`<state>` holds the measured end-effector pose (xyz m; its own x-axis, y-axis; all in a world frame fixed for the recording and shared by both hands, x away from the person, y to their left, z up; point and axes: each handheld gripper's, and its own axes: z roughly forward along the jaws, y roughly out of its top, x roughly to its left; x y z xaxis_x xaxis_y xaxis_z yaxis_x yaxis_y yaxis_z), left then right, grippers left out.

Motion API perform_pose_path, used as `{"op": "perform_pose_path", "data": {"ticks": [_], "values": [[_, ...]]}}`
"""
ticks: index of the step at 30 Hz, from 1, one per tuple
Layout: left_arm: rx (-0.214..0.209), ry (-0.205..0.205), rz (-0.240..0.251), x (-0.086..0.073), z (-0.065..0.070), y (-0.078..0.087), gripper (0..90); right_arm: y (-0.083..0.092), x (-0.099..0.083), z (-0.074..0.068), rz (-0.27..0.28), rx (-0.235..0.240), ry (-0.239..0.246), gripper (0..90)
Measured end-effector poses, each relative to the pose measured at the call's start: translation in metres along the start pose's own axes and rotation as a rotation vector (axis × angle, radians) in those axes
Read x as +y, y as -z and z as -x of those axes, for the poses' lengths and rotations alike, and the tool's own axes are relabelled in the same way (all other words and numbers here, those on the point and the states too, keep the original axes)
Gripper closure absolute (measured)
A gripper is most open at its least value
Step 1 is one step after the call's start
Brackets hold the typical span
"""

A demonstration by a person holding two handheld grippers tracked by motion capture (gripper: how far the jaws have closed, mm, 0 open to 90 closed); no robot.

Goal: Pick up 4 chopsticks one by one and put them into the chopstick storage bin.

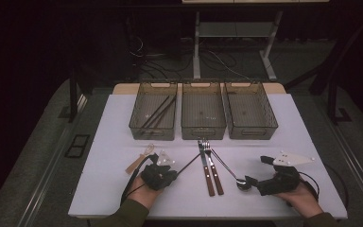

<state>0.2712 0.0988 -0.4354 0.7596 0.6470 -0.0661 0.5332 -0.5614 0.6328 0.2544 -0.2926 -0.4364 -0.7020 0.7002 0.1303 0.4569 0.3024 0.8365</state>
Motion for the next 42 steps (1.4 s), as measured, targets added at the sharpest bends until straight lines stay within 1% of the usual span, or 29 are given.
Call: {"op": "perform_pose_path", "data": {"ticks": [1, 2, 7, 8, 11, 12, 14, 15, 16, 17, 18, 20, 21, 22, 23, 27, 31, 32, 33, 35, 39, 42], "values": [[-0.002, 0.008, 0.006, 0.000, -0.001, 0.001, 85.9, 0.000, 0.000, 0.000, 0.001, 0.000, 0.000, 0.8], [-0.003, 0.004, 0.010, 0.000, -0.002, 0.003, 85.8, 0.000, 0.000, 0.000, 0.002, 0.000, 0.002, 0.8], [-0.009, 0.011, 0.031, 0.000, -0.009, 0.011, 85.8, 0.000, 0.000, 0.000, 0.000, 0.001, 0.000, 0.8], [-0.012, 0.021, 0.035, 0.000, -0.010, 0.013, 85.8, 0.000, 0.000, 0.000, 0.000, 0.002, 0.000, 0.8], [-0.021, 0.025, 0.059, 0.000, -0.016, 0.019, 85.8, 0.000, 0.000, 0.000, 0.002, 0.002, 0.001, 0.8], [-0.022, 0.037, 0.073, -0.001, -0.016, 0.021, 85.8, 0.000, 0.000, 0.000, 0.002, 0.002, 0.001, 0.8], [-0.030, 0.036, 0.087, 0.000, -0.020, 0.025, 85.8, 0.000, 0.000, 0.001, 0.002, 0.002, 0.000, 0.7], [-0.031, 0.052, 0.095, 0.000, -0.020, 0.026, 85.9, 0.000, 0.000, 0.000, 0.001, 0.002, 0.000, 0.8], [-0.035, 0.047, 0.099, 0.000, -0.021, 0.027, 85.8, 0.000, 0.000, 0.000, 0.001, 0.002, 0.000, 0.8], [-0.041, 0.058, 0.106, 0.001, -0.021, 0.028, 85.8, 0.000, 0.000, 0.000, 0.001, 0.002, 0.000, 0.8], [-0.045, 0.057, 0.107, 0.002, -0.022, 0.029, 85.9, 0.000, 0.000, 0.000, 0.001, 0.002, 0.000, 0.8], [-0.052, 0.066, 0.110, 0.003, -0.022, 0.030, 85.8, 0.000, 0.000, 0.001, 0.000, 0.003, -0.001, 0.8], [-0.055, 0.057, 0.106, 0.004, -0.023, 0.030, 85.8, 0.000, 0.000, 0.001, 0.002, 0.002, 0.000, 0.8], [-0.059, 0.063, 0.106, 0.005, -0.023, 0.031, 85.8, 0.000, 0.000, 0.001, 0.001, 0.003, -0.002, 0.8], [-0.066, 0.056, 0.105, 0.006, -0.024, 0.031, 85.8, 0.000, 0.000, 0.001, 0.001, 0.002, 0.000, 0.8], [-0.075, 0.049, 0.103, 0.010, -0.027, 0.034, 85.8, 0.000, 0.000, 0.001, 0.002, 0.002, 0.000, 0.8], [-0.077, 0.050, 0.117, 0.013, -0.031, 0.038, 85.8, 0.000, 0.000, 0.001, 0.003, 0.002, -0.002, 0.8], [-0.079, 0.056, 0.123, 0.015, -0.032, 0.038, 85.8, 0.000, 0.000, 0.001, 0.003, 0.003, -0.002, 0.8], [-0.076, 0.046, 0.121, 0.015, -0.033, 0.039, 85.8, 0.000, 0.000, 0.001, 0.003, 0.003, -0.001, 0.8], [-0.079, 0.052, 0.130, 0.017, -0.035, 0.040, 85.8, 0.000, 0.000, 0.001, 0.003, 0.003, -0.002, 0.8], [-0.082, 0.044, 0.140, 0.020, -0.037, 0.043, 85.8, 0.000, 0.000, 0.001, 0.004, 0.004, -0.004, 0.8], [-0.083, 0.046, 0.152, 0.022, -0.039, 0.044, 85.7, 0.000, 0.000, 0.001, 0.003, 0.003, -0.005, 0.8]]}}
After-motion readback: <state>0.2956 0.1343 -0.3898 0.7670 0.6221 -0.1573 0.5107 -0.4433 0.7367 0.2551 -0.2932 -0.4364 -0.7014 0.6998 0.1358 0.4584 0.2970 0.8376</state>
